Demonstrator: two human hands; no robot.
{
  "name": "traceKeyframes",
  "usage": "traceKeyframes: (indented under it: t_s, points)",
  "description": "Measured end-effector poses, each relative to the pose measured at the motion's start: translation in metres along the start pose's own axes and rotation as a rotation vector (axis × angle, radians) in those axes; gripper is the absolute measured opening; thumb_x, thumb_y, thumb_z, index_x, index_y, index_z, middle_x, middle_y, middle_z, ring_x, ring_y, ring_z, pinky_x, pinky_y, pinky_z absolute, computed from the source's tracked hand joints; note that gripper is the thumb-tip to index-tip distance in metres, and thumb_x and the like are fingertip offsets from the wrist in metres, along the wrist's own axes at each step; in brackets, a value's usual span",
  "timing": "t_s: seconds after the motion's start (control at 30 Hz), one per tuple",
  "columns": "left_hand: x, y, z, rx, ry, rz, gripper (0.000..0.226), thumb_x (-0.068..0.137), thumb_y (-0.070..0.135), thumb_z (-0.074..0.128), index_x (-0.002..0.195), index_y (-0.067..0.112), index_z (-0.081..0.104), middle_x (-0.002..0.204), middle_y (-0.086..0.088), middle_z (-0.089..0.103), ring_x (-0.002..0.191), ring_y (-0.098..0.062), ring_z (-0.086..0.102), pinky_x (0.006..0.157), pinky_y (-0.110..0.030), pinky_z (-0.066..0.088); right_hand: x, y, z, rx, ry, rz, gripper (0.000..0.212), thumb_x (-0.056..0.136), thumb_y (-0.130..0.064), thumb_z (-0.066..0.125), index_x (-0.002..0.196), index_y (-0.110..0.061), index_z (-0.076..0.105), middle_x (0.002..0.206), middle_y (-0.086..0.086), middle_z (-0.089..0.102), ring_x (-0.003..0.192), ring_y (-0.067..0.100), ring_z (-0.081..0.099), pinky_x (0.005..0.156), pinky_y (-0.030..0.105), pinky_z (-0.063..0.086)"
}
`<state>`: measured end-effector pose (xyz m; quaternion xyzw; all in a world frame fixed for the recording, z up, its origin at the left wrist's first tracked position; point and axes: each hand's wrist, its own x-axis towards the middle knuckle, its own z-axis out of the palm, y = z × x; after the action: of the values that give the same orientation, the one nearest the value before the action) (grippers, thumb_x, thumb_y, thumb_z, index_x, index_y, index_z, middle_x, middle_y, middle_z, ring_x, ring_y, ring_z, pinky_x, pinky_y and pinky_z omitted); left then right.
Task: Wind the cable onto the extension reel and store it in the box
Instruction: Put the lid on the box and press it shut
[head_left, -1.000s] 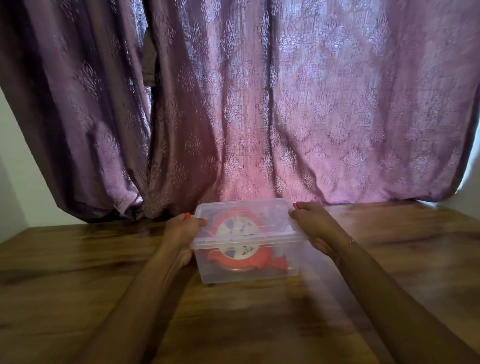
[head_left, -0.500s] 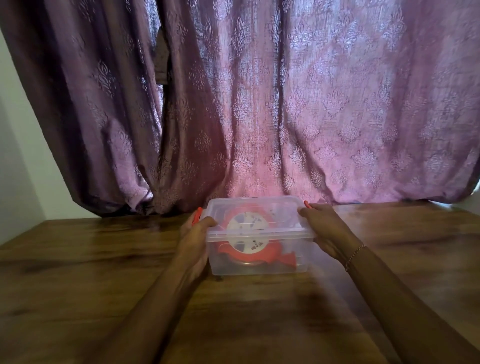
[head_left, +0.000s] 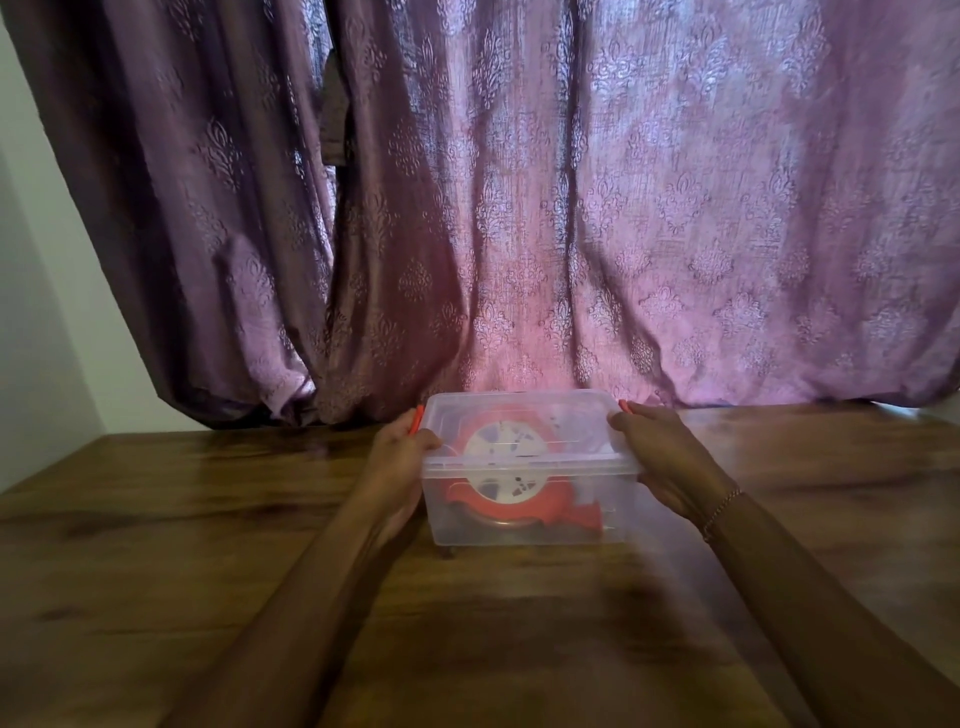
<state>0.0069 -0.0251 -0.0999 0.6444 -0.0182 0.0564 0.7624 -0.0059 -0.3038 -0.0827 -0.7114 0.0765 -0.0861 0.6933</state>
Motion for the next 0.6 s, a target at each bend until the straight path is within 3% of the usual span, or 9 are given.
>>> traceKeyframes:
  t_s: [0.03, 0.1, 0.13, 0.2, 0.33, 0.37, 0.43, 0.53, 0.6]
  points:
    - [0.000, -0.001, 0.001, -0.002, 0.003, 0.010, 0.037, 0.098, -0.002, 0.053, 0.128, 0.017, 0.062, 0.112, -0.008, 0.075, 0.097, -0.027, 0.075, 0.063, -0.030, 0.062, -0.001, 0.001, 0.001, -0.057, 0.036, -0.032, 0.042, 0.096, -0.022, 0.055, 0.136, -0.012, 0.057, 0.117, 0.007, 0.068, 0.099, 0.032, 0.068, 0.083, 0.050, 0.059]
    - [-0.004, -0.005, 0.004, -0.006, 0.044, 0.039, 0.038, 0.096, 0.002, 0.057, 0.125, 0.027, 0.060, 0.112, -0.003, 0.074, 0.095, -0.026, 0.075, 0.061, -0.028, 0.061, -0.006, 0.003, 0.005, -0.217, 0.219, -0.156, 0.028, 0.089, -0.032, 0.059, 0.103, -0.012, 0.073, 0.096, 0.009, 0.071, 0.087, 0.030, 0.066, 0.076, 0.048, 0.060]
    - [-0.006, -0.008, 0.005, -0.004, 0.068, 0.062, 0.037, 0.095, 0.005, 0.061, 0.121, 0.030, 0.060, 0.111, 0.000, 0.073, 0.093, -0.024, 0.075, 0.059, -0.027, 0.061, -0.008, 0.005, 0.007, -0.261, 0.336, -0.210, 0.026, 0.085, -0.036, 0.060, 0.085, -0.013, 0.070, 0.085, 0.010, 0.069, 0.081, 0.030, 0.065, 0.068, 0.043, 0.056]
    - [-0.009, -0.016, 0.005, 0.001, 0.079, 0.126, 0.034, 0.091, 0.009, 0.069, 0.110, 0.037, 0.066, 0.107, 0.005, 0.075, 0.090, -0.016, 0.076, 0.059, -0.024, 0.060, -0.012, 0.005, 0.012, -0.259, 0.477, -0.251, 0.028, 0.083, -0.041, 0.059, 0.074, -0.014, 0.059, 0.078, 0.008, 0.065, 0.075, 0.025, 0.060, 0.064, 0.034, 0.041]
    - [-0.020, -0.014, -0.014, 0.030, 0.043, 0.235, 0.042, 0.083, 0.019, 0.086, 0.099, 0.050, 0.062, 0.089, 0.030, 0.075, 0.081, 0.013, 0.071, 0.058, -0.009, 0.055, -0.016, 0.009, 0.031, -0.186, 0.421, -0.311, 0.024, 0.088, -0.036, 0.062, 0.077, -0.015, 0.064, 0.075, 0.001, 0.066, 0.075, 0.019, 0.062, 0.058, 0.026, 0.039]
    - [-0.024, -0.012, -0.022, 0.037, 0.019, 0.259, 0.041, 0.078, 0.025, 0.090, 0.100, 0.049, 0.066, 0.093, 0.031, 0.076, 0.085, 0.011, 0.073, 0.061, -0.011, 0.057, -0.017, 0.010, 0.038, -0.186, 0.371, -0.336, 0.022, 0.088, -0.035, 0.063, 0.079, -0.016, 0.065, 0.076, 0.000, 0.067, 0.076, 0.019, 0.063, 0.058, 0.025, 0.040]
    - [-0.031, -0.008, -0.042, 0.054, -0.008, 0.280, 0.055, 0.064, 0.032, 0.098, 0.111, 0.043, 0.072, 0.110, 0.014, 0.079, 0.098, -0.009, 0.078, 0.070, -0.026, 0.064, -0.020, 0.013, 0.057, -0.227, 0.234, -0.374, 0.021, 0.088, -0.036, 0.063, 0.096, -0.018, 0.069, 0.091, -0.002, 0.070, 0.084, 0.019, 0.065, 0.063, 0.024, 0.044]
    - [-0.044, -0.005, -0.076, 0.103, -0.019, 0.323, 0.083, 0.062, 0.008, 0.100, 0.134, 0.021, 0.062, 0.127, -0.011, 0.074, 0.113, -0.031, 0.074, 0.084, -0.047, 0.064, -0.022, 0.016, 0.095, -0.332, 0.038, -0.396, 0.050, 0.093, -0.043, 0.059, 0.138, -0.022, 0.053, 0.131, -0.004, 0.061, 0.114, 0.021, 0.059, 0.089, 0.030, 0.047]
    - [-0.055, -0.002, -0.104, 0.112, 0.044, 0.324, 0.090, 0.061, -0.002, 0.099, 0.139, 0.016, 0.057, 0.129, -0.014, 0.072, 0.116, -0.035, 0.073, 0.088, -0.054, 0.063, -0.026, 0.014, 0.126, -0.341, -0.051, -0.424, 0.053, 0.096, -0.046, 0.053, 0.144, -0.024, 0.046, 0.138, -0.001, 0.057, 0.116, 0.022, 0.056, 0.092, 0.033, 0.046]
